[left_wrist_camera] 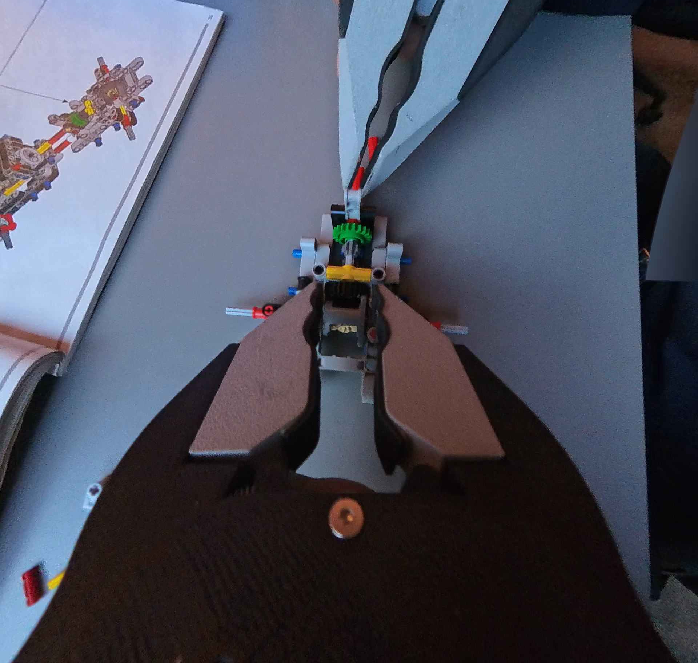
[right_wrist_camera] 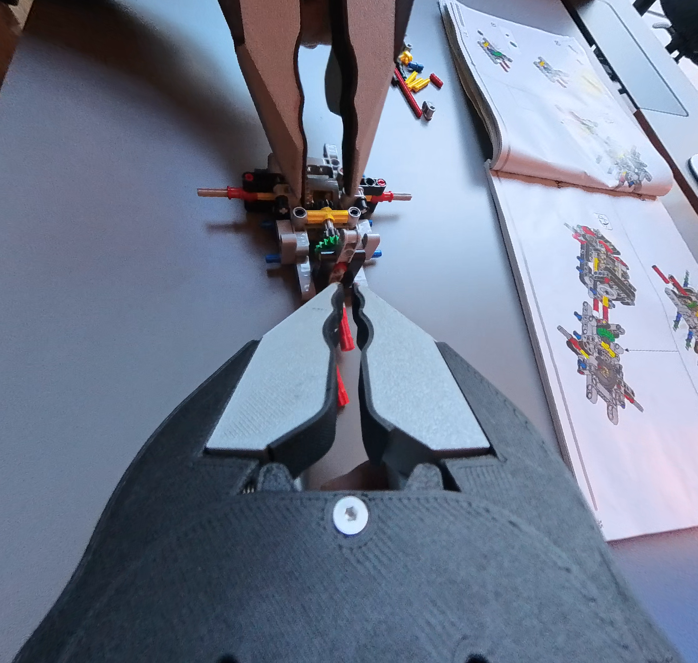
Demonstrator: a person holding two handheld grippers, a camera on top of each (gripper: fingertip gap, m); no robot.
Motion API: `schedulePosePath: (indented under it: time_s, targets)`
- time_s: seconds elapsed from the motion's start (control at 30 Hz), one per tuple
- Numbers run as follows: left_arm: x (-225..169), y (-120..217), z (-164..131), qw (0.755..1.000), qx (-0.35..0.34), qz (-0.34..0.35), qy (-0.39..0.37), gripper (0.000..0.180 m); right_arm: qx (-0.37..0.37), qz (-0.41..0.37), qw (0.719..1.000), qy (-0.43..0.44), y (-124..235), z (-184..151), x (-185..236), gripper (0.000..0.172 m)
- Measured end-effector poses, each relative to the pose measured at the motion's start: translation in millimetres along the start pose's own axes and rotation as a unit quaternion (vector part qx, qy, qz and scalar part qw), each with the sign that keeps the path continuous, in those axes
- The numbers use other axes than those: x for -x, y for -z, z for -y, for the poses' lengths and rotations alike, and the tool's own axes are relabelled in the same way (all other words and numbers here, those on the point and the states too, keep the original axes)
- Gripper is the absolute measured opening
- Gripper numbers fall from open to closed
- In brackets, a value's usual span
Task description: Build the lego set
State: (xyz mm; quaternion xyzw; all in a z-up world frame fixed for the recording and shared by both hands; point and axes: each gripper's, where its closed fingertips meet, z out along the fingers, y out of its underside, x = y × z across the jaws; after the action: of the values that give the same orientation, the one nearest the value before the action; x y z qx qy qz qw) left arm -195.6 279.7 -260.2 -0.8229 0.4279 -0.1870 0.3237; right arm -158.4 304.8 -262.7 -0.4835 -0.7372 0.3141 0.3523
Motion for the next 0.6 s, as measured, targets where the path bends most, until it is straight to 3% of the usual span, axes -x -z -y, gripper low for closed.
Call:
schedulePosePath:
  time_s: [0.3, 0.5, 0.6]
  targets:
    - [8.8, 2.3, 3.3, 0.999, 0.023, 0.023, -0.026, 0.005, -0.008, 0.004, 1.0, -0.02, 0.5, 2.5, 0.4, 0.006]
    - [2.9, -3.6, 7.6, 0.998, 0.042, 0.009, -0.049, 0.016, -0.012, 0.003, 1.0, -0.027, -0.4, 4.0, 0.2, 0.017]
    - [1.1, -7.1, 12.6, 0.998, 0.041, -0.002, -0.052, 0.01, -0.015, 0.003, 0.999, -0.034, -0.2, 5.2, -1.1, 0.016]
